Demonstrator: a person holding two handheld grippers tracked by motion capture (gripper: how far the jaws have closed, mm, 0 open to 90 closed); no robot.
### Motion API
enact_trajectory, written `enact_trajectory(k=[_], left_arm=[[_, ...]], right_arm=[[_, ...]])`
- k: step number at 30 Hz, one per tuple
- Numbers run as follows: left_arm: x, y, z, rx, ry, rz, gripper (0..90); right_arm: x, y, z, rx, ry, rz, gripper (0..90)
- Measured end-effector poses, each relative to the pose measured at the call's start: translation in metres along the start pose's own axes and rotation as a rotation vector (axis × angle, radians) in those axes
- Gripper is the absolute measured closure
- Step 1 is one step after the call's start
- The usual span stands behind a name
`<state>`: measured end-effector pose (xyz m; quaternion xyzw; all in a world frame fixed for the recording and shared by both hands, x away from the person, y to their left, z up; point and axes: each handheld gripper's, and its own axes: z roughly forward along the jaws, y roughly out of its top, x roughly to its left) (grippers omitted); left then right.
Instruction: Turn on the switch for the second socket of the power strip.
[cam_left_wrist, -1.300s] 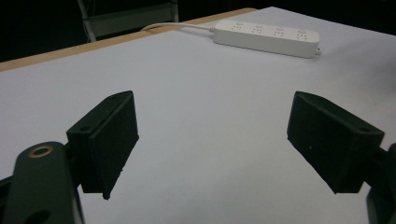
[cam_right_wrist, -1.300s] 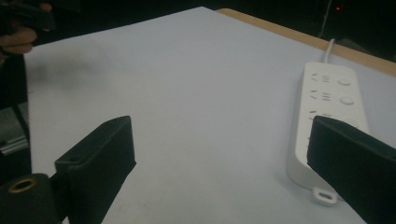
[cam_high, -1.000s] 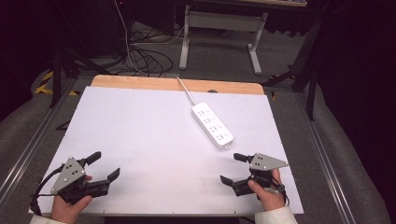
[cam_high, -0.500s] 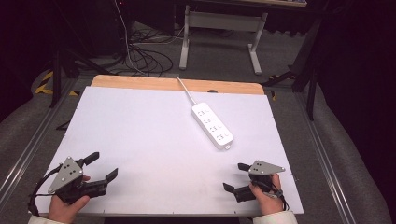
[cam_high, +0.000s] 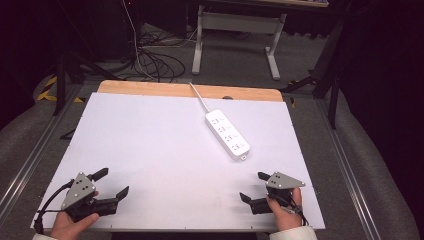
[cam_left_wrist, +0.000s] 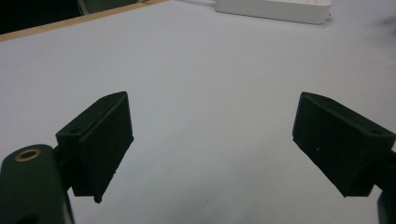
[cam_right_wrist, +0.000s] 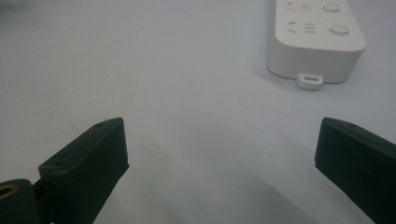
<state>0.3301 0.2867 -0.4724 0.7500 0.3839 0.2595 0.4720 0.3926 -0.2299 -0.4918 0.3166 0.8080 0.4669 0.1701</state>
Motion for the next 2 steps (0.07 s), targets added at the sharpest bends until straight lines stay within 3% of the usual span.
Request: enact_trajectory(k=[2], left_arm=[[0.0011,0.0004,0.001,-0.01,-0.003,-0.005,12.6]], right_arm=[[-0.0002,0.0001,-0.0011,-0.007,-0.001,-0.008,3.3]])
